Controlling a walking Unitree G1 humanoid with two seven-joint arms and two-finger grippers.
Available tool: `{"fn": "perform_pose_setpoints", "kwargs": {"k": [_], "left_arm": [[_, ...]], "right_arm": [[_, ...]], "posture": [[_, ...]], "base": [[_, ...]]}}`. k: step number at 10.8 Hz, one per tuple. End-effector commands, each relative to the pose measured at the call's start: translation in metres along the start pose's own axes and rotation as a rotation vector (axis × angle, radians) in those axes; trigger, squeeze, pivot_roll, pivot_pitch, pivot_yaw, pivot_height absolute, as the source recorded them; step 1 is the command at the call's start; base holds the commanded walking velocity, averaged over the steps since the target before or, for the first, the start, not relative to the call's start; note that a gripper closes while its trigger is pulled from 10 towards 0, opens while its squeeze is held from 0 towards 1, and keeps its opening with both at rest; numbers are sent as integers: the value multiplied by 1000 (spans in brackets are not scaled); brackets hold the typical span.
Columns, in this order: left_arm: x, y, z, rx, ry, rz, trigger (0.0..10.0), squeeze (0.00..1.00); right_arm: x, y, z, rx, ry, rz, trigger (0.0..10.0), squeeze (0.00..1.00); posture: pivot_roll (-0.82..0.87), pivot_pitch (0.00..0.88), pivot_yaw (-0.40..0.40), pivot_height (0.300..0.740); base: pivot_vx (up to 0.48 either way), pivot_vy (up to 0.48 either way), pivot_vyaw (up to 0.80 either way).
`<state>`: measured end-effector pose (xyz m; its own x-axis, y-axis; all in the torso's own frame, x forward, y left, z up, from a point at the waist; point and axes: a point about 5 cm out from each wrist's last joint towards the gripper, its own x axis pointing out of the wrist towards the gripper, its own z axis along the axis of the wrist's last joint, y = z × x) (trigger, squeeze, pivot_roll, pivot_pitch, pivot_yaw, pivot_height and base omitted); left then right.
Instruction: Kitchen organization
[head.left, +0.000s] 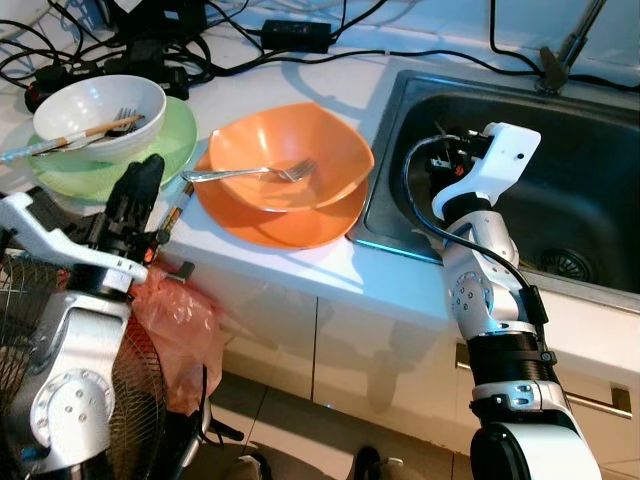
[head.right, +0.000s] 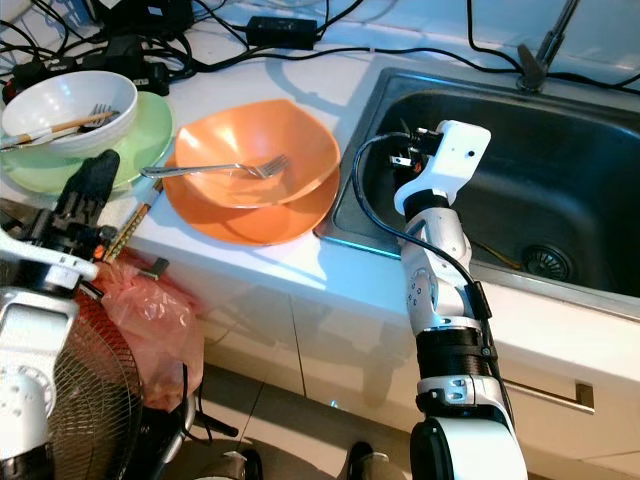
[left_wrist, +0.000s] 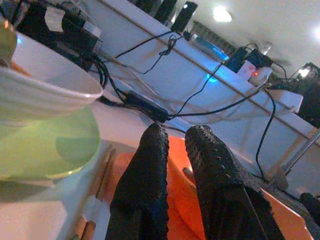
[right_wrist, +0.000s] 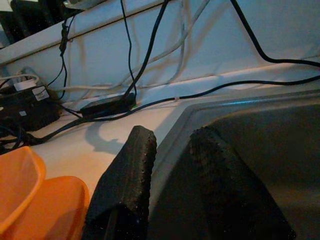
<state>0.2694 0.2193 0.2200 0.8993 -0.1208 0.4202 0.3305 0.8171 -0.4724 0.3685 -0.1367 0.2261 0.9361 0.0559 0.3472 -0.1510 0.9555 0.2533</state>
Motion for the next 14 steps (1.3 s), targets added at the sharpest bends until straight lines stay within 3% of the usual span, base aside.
{"fn": "perform_pose_setpoints", "kwargs": {"k": [1, 7, 8, 14], "left_arm": [[1, 0, -3, -3, 5, -4, 10000, 1000], [11, -8, -12, -15, 24, -31, 10000, 1000], [12, -9, -13, -16, 27, -27, 10000, 0], [22, -15, -13, -34, 31, -17, 10000, 0]], "right_arm": [[-1, -1, 2, 5, -13, -2, 10000, 0], [-2, -2, 1, 4, -13, -7, 10000, 0], [-2, -2, 2, 4, -15, -6, 10000, 0], [-2, -2, 2, 3, -19, -9, 10000, 0]], "posture": [[148, 213, -17, 740], [141, 209, -12, 740], [139, 209, -12, 740], [134, 199, -7, 740]], "base": [[0, 0, 0], [0, 0, 0], [0, 0, 0], [0, 0, 0]]}}
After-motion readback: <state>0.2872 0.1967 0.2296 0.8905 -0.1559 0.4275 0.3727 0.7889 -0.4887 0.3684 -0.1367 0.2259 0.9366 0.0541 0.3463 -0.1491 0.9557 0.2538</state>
